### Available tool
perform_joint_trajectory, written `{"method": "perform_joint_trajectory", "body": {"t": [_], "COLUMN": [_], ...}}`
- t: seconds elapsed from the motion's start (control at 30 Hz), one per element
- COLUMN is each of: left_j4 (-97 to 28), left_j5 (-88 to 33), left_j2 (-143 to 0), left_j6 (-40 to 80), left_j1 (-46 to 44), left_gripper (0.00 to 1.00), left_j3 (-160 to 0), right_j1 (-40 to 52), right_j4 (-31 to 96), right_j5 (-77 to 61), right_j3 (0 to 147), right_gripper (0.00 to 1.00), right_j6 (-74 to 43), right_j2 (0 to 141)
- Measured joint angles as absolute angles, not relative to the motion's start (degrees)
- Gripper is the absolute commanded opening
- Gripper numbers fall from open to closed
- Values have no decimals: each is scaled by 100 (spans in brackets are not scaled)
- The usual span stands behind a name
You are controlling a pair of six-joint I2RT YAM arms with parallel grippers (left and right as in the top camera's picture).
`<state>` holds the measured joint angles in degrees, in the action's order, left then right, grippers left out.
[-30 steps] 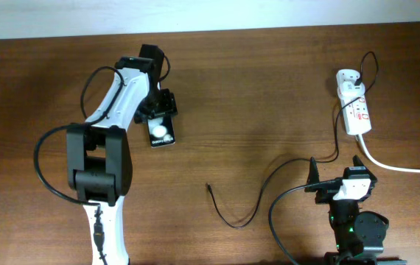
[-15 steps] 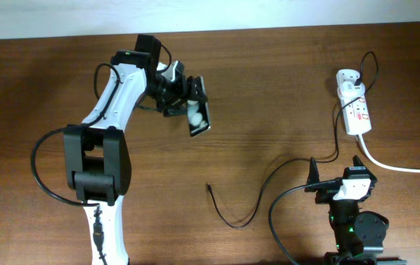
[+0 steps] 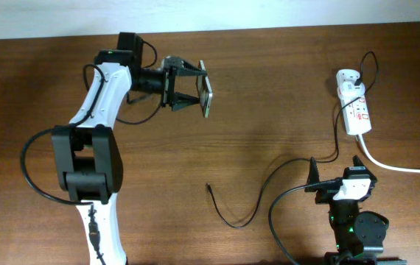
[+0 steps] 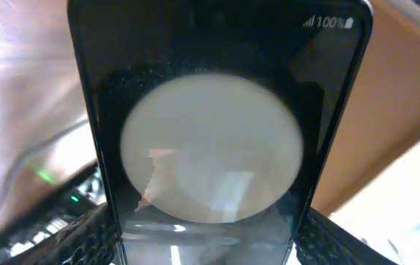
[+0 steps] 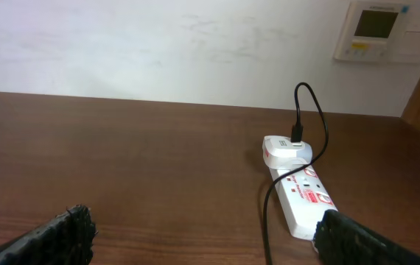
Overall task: Plug charger to phone and switch on socket
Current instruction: 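Lift the phone with the left gripper and turn it upright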
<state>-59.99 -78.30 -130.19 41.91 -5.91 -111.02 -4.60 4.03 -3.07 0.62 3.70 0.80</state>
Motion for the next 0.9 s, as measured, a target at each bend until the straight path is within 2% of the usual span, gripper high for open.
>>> {"method": "perform_joint_trajectory", "body": {"t": [0.33, 0.9], "left_j4": [-5996, -5996], "left_j5": [-8460, -8667], "left_j2": [-13019, -13019], "left_j6": [6003, 6163], "left_j1": [-591, -591], "left_gripper": [0, 0], "left_j3": [-11102, -11102], "right_j1": [-460, -460], "right_j4": [403, 403], "right_j5": [-307, -307], "right_j3": [62, 62], "right_gripper": [99, 99], "right_j6": [370, 370], "right_j2": [80, 80]}}
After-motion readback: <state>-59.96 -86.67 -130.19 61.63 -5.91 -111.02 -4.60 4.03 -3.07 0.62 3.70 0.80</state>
